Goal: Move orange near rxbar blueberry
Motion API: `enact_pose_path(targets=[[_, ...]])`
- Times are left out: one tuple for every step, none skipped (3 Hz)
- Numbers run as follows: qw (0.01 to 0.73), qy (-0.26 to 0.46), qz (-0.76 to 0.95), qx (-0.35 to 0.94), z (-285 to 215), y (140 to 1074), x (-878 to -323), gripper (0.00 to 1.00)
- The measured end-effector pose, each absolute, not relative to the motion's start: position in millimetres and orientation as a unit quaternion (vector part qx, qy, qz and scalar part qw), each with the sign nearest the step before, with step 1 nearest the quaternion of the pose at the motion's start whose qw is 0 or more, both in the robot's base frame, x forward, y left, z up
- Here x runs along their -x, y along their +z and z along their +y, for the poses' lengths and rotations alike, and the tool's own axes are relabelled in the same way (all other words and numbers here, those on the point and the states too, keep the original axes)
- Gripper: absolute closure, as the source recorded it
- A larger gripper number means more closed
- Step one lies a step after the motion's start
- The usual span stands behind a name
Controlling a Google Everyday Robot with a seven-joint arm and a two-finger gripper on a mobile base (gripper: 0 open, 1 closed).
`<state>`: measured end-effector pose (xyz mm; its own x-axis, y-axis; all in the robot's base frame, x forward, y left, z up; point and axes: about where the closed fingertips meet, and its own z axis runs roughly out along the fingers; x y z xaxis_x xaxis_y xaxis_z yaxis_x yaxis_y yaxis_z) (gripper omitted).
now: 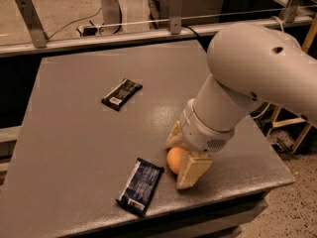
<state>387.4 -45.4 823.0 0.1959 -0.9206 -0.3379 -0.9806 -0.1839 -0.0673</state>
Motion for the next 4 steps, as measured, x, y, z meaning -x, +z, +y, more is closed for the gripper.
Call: enact_pose_path(targets=[[0.135,0.110,0.624,0.762,-45,824,-387,0.00],[0.138,0.112,0.623,0.762,-46,824,-387,0.00],[0.161,0.136,0.614,0.761,-58,832,-388,0.00],[0.202,0.116,0.604,0.762,-102,877,-407,0.00]])
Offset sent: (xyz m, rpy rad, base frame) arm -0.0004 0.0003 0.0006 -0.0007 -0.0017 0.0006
